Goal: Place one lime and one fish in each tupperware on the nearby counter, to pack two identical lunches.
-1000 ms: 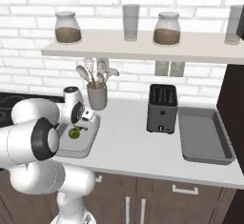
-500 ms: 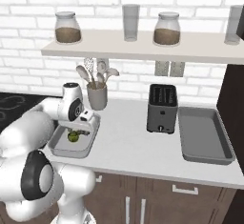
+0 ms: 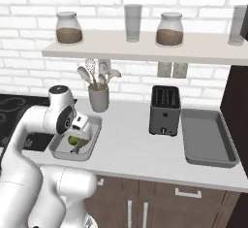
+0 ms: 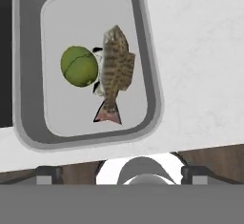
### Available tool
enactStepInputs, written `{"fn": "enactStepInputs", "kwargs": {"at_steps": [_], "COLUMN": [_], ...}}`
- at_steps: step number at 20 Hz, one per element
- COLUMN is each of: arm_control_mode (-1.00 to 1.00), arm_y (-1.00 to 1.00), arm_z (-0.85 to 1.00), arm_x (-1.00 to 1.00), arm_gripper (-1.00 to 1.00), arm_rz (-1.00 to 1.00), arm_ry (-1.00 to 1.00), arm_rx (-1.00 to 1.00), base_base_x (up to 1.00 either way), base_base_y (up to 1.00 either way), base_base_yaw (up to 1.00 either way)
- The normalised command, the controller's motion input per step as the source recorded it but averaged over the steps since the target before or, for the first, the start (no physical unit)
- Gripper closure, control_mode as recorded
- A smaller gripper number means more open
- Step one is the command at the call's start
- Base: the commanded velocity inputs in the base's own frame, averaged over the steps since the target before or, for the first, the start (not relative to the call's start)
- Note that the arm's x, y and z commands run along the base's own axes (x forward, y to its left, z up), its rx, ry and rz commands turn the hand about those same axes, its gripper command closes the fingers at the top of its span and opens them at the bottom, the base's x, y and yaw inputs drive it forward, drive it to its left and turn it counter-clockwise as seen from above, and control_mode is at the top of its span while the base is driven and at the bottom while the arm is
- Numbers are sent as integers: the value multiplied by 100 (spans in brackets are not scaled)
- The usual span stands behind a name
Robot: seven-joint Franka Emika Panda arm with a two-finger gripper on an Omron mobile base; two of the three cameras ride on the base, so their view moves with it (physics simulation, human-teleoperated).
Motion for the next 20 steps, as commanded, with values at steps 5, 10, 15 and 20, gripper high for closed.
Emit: {"fn": "enactStepInputs", "kwargs": {"at_steps": [5, 10, 15, 20], "arm_control_mode": [-100, -100, -100, 100], "arm_y": [0, 0, 0, 0], "arm_z": [94, 82, 23, 0], "arm_x": [-93, -64, -9, 0], "arm_gripper": [-100, -100, -100, -100], "arm_rz": [0, 0, 0, 0], "arm_ry": [-36, -39, -7, 0], "arm_rx": [0, 0, 0, 0], "base_base_x": [0, 0, 0, -69], "base_base_y": [0, 0, 0, -10], "base_base_yaw": [0, 0, 0, 0]}}
